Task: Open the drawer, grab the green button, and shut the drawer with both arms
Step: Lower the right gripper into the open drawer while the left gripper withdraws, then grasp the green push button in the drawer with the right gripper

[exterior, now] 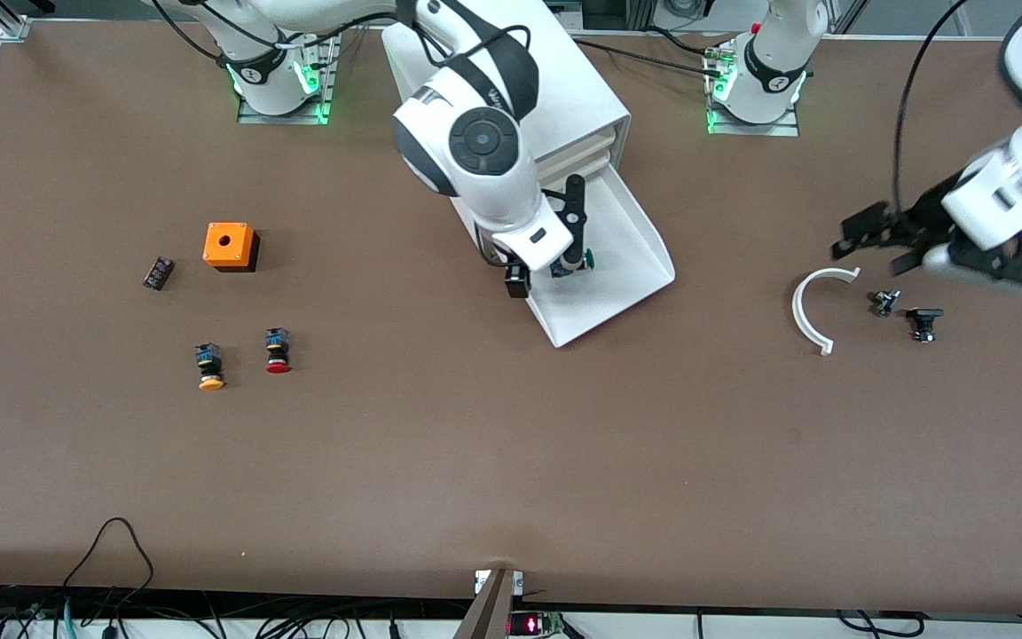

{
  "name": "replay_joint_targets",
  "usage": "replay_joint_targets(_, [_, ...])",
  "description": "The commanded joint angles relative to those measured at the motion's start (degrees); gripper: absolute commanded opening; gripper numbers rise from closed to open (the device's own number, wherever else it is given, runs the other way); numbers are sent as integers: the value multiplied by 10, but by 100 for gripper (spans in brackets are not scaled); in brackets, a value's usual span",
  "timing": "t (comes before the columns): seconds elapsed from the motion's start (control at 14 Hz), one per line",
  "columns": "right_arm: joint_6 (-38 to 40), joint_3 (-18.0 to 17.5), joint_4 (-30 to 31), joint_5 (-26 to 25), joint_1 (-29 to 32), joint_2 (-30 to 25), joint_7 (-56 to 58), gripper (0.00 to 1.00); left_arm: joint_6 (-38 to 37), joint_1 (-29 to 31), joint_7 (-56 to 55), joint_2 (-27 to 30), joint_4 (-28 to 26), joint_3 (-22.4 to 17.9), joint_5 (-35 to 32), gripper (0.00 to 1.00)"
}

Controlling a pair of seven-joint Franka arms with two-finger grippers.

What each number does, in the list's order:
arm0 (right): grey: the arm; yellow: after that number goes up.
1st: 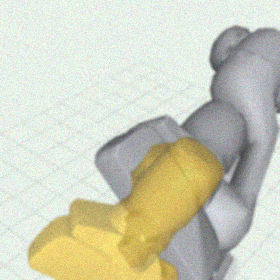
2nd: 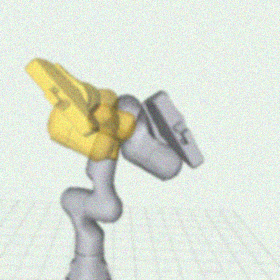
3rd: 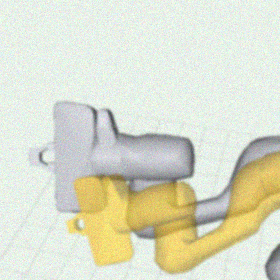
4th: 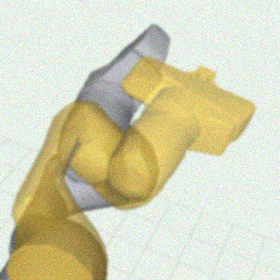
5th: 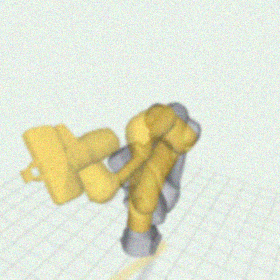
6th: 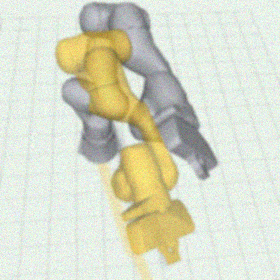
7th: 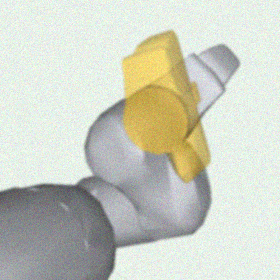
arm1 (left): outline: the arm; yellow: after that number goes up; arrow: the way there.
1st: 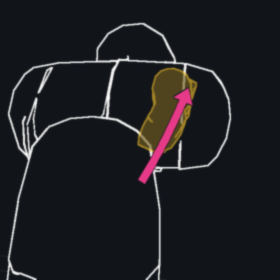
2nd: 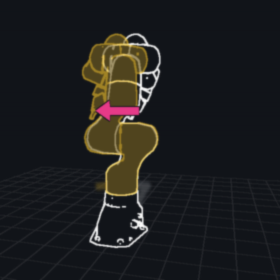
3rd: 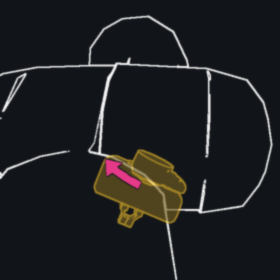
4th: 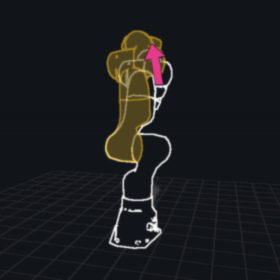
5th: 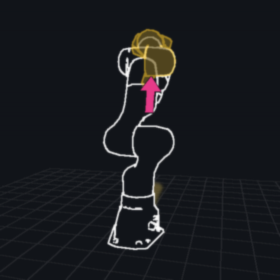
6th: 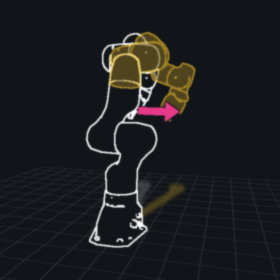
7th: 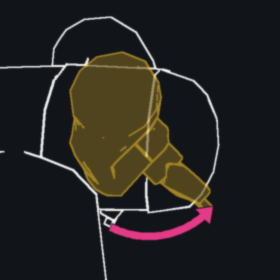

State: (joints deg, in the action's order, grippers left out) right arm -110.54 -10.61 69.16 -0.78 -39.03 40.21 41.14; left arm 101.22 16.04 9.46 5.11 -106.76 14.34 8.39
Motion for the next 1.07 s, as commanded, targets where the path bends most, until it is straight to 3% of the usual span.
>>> replay_joint_targets(0.0, [-5, -2, -24, -33, -16, 39, 10, 100, -54, -17, -66, 16, 27, 0, -92, 100])
replay_joint_targets(0.43, [-64, -1, -25, -42, -39, 81, 9, 100, -62, -14, -69, -3, 42, 3, -88, 100])
replay_joint_targets(1.0, [-85, -2, -25, -55, -48, 104, 4, 100, -65, -13, -71, -5, 41, 2, -79, 100])
